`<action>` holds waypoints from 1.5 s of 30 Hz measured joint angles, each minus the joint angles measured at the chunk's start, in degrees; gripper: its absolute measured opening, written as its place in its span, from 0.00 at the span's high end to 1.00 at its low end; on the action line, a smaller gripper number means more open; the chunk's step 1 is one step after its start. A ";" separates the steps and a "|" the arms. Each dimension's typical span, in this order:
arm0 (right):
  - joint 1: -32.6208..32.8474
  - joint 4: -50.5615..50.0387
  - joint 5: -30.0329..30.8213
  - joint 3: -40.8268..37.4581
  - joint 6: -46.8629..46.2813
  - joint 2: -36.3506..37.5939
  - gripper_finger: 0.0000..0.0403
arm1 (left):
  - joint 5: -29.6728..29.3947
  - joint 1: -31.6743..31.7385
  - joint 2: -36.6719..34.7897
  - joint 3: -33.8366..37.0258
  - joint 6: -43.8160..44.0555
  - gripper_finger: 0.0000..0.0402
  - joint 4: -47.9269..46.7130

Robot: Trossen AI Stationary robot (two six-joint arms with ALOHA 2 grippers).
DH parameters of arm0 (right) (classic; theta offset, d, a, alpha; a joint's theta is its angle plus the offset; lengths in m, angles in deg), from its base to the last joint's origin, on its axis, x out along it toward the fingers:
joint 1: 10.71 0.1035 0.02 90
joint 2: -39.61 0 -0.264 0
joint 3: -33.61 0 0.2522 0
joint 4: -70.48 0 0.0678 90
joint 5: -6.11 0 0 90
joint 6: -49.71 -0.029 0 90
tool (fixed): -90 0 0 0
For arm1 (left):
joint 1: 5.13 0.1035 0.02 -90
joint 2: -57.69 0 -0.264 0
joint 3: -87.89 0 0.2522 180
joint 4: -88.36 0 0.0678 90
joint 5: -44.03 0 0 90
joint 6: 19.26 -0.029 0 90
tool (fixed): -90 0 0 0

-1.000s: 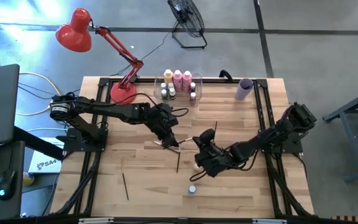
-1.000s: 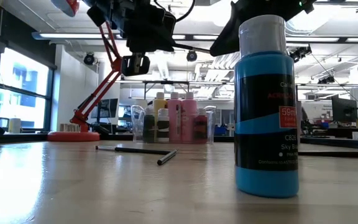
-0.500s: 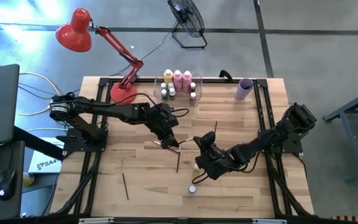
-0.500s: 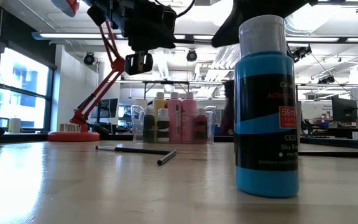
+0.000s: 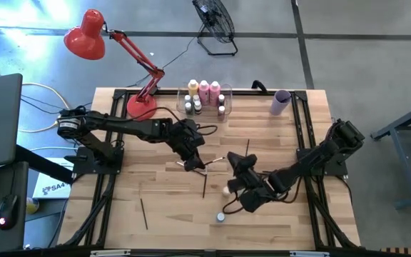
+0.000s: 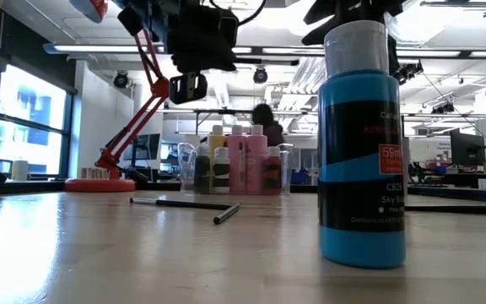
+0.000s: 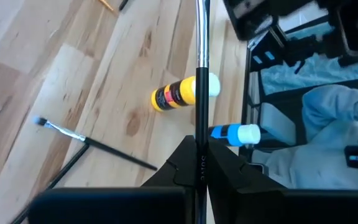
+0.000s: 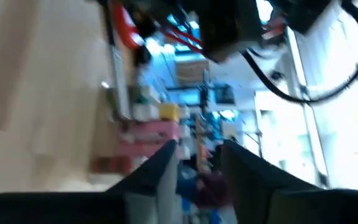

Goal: Pick & Place Paint Supplies
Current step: Put the black paint brush into the violet cup

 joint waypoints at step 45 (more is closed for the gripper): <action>-5.83 63.53 -47.28 -52.02 -27.19 48.42 0.84 | -15.41 1.49 0.00 0.26 -34.19 0.97 23.40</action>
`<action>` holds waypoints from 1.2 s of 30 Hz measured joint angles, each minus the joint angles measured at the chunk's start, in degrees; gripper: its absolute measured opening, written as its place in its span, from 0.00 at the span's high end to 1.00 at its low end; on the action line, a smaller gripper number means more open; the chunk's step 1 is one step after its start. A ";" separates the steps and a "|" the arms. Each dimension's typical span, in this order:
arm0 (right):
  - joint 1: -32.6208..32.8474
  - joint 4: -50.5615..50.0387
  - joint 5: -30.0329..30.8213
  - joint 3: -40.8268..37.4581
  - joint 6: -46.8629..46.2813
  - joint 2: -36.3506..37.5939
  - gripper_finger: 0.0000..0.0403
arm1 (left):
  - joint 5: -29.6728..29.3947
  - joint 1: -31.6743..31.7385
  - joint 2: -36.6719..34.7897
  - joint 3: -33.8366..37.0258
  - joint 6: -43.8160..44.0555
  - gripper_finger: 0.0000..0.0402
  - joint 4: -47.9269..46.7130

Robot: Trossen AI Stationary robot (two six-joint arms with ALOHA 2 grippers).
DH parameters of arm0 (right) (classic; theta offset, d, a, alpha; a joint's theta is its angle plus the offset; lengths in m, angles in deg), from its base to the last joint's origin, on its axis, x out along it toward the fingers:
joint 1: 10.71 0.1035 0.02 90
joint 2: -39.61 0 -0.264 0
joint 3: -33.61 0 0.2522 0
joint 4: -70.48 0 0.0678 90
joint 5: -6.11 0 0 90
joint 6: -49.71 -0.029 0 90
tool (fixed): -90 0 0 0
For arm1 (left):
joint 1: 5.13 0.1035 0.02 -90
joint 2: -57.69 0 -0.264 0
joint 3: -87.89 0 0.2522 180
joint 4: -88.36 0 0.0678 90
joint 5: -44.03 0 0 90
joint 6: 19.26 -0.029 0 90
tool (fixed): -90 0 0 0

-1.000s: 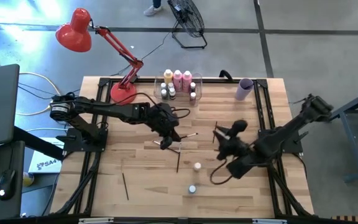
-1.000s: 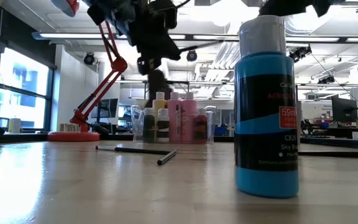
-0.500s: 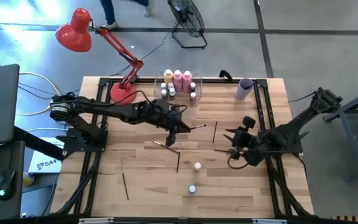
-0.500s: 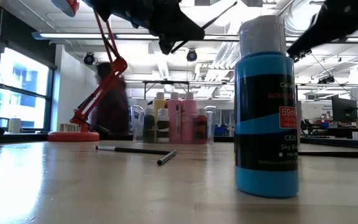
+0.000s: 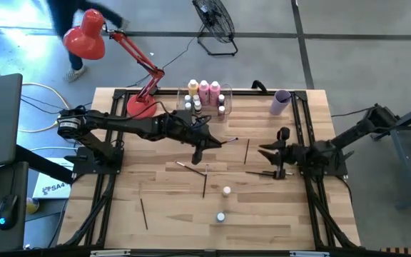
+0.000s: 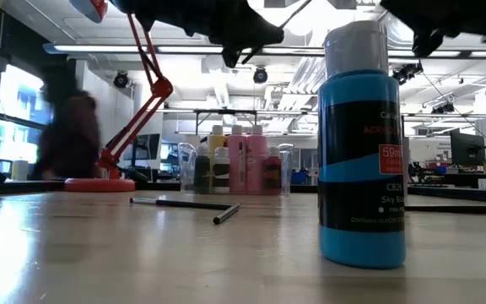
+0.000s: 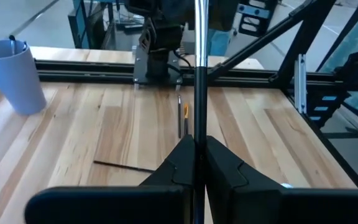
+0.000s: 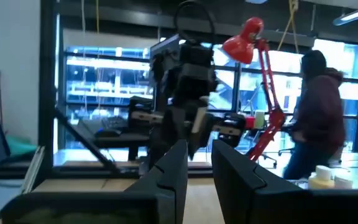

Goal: Pick & Place Paint Supplies
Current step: Put the black paint brush into the violet cup

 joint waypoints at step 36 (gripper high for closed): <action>-18.69 4.66 -19.59 3.68 -13.81 -11.09 0.54 | 3.48 0.00 13.76 -7.15 0.05 0.97 13.00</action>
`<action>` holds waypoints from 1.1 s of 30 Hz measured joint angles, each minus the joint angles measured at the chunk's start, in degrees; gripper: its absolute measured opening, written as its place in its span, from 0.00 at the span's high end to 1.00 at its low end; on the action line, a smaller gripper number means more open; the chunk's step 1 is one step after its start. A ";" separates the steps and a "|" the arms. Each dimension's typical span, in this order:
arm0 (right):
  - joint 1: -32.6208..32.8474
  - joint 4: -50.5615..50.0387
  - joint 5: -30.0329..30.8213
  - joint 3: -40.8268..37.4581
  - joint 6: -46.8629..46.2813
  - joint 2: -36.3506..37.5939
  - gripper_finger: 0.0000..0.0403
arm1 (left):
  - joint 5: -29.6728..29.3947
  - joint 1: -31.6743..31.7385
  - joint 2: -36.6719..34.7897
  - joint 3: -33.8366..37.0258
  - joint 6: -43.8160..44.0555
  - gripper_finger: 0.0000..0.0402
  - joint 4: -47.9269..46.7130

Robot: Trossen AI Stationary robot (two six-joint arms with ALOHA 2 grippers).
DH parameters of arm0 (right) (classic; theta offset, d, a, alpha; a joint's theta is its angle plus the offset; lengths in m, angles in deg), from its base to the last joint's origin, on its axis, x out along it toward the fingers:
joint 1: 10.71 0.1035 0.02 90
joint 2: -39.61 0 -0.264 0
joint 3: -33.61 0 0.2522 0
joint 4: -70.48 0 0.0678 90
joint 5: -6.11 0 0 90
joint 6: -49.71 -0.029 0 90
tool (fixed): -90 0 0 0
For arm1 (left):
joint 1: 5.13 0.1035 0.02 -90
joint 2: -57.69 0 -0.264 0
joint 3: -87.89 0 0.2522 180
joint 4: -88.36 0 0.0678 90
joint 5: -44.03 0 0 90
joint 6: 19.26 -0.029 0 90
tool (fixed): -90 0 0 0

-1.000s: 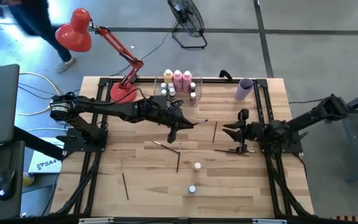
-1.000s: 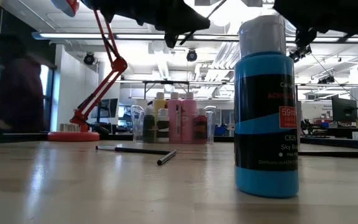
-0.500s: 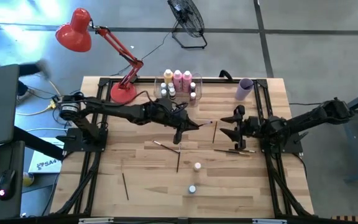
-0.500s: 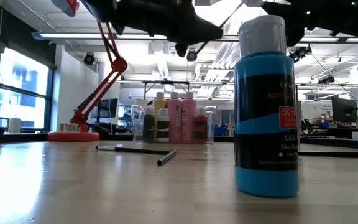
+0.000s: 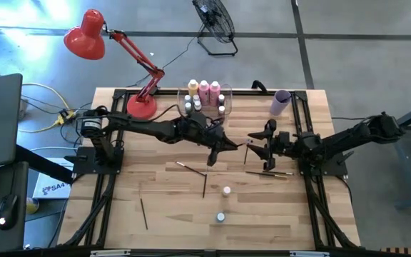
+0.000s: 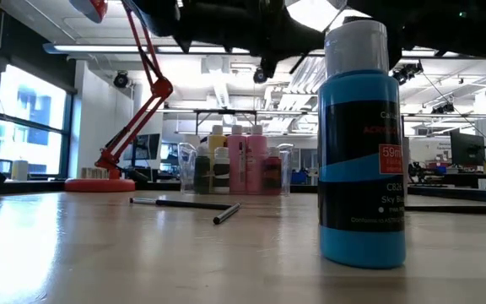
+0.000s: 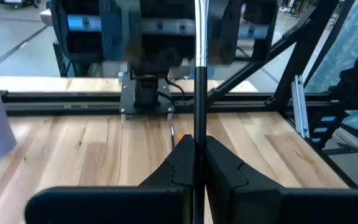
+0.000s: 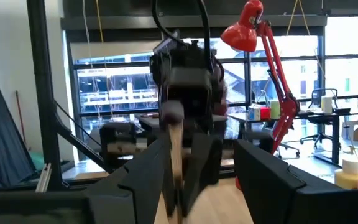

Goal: Pick & Place Paint Supplies
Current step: Put the black paint brush into the violet cup

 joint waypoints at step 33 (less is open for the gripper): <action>-0.02 0.93 -3.17 0.00 0.13 0.00 0.80 | -1.55 -0.02 3.14 0.00 0.90 0.97 4.34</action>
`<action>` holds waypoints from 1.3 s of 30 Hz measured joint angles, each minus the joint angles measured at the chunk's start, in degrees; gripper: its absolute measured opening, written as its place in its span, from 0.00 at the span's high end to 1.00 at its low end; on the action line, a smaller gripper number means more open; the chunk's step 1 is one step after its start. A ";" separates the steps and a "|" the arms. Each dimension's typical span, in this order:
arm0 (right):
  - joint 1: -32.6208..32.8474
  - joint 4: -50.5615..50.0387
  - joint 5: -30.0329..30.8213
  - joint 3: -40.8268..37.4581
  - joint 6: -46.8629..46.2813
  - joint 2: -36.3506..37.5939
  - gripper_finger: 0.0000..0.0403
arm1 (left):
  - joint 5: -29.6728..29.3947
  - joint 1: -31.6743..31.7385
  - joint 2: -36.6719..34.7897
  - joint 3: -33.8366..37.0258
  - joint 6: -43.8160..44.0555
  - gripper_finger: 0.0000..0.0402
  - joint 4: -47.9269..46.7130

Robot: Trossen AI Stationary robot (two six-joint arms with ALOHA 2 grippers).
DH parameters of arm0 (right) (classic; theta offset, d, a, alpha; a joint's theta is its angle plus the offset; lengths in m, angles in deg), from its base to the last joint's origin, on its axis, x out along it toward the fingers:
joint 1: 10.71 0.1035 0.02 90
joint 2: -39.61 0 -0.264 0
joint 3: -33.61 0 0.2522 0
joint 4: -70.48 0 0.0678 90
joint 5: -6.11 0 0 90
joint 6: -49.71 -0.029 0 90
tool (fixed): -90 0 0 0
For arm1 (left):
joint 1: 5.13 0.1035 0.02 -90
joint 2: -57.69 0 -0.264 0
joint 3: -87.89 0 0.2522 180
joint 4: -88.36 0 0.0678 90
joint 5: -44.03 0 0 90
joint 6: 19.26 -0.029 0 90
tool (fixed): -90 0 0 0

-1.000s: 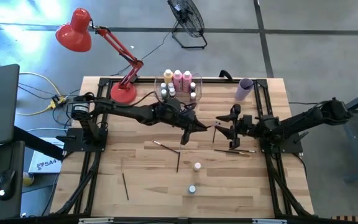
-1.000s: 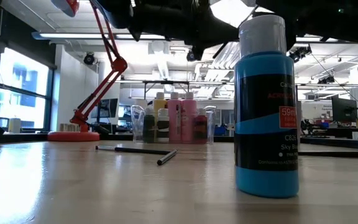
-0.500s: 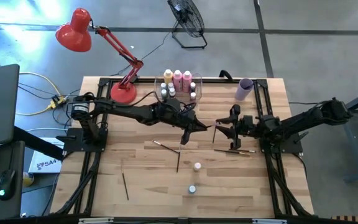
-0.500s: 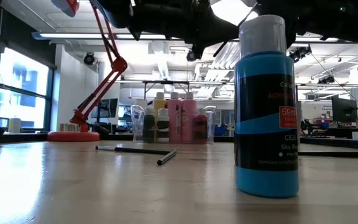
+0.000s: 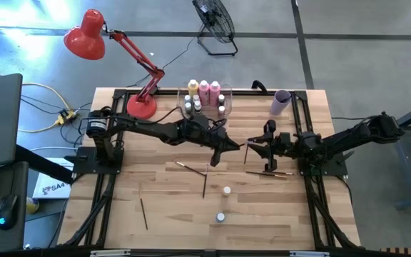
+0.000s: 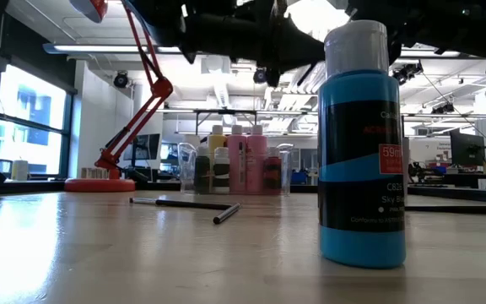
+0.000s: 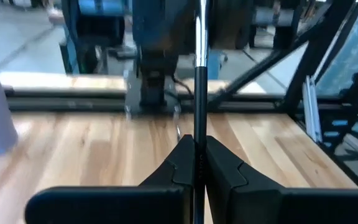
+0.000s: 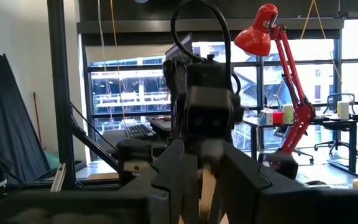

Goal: Pick & Place Paint Supplies
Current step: Put the black paint brush into the violet cup

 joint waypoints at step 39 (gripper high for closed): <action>0.03 -3.59 5.27 0.00 1.94 1.02 0.99 | -2.19 0.07 -2.88 0.05 -4.49 0.52 -6.07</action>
